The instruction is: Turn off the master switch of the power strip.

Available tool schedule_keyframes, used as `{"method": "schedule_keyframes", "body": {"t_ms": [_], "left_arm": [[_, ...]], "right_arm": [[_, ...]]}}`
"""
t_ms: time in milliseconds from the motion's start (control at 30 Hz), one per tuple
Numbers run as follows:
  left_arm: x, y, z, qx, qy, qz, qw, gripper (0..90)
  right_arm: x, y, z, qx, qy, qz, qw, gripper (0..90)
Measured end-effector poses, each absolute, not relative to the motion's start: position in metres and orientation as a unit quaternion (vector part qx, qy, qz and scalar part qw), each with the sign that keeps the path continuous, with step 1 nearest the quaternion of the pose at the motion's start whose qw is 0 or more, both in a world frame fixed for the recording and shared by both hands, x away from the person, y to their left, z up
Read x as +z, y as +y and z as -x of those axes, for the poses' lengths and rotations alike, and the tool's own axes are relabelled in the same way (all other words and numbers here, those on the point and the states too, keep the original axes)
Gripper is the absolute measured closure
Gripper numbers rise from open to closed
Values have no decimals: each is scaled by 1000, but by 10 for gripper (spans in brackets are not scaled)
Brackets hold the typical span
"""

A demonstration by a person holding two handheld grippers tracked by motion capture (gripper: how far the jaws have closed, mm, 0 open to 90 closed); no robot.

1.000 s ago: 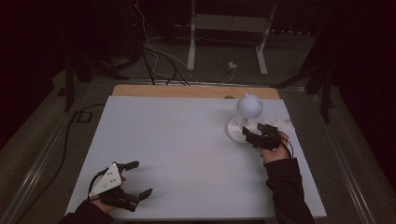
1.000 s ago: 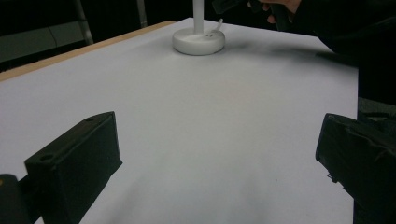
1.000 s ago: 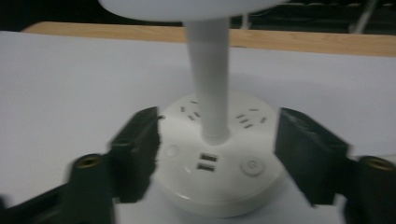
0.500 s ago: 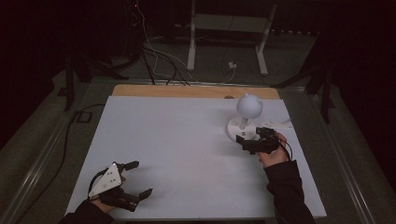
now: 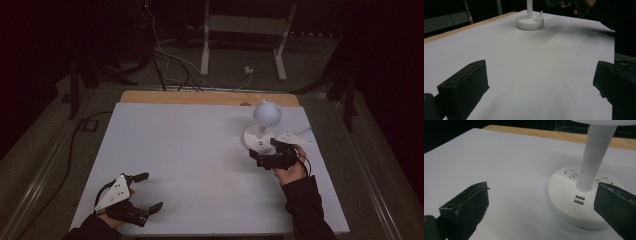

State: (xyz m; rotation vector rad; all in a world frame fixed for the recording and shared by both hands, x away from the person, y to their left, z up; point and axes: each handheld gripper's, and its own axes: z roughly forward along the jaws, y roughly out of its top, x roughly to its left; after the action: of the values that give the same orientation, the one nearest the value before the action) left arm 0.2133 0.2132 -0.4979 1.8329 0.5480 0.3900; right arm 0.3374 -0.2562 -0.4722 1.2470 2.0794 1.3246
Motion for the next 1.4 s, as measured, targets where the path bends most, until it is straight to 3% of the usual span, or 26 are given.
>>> {"method": "schedule_keyframes", "body": {"t_ms": [1400], "left_arm": [[-498,212,-213,164,231,-779,559,4]], "right_arm": [[-506,-273,-259,440,814,-346,156,0]]}}
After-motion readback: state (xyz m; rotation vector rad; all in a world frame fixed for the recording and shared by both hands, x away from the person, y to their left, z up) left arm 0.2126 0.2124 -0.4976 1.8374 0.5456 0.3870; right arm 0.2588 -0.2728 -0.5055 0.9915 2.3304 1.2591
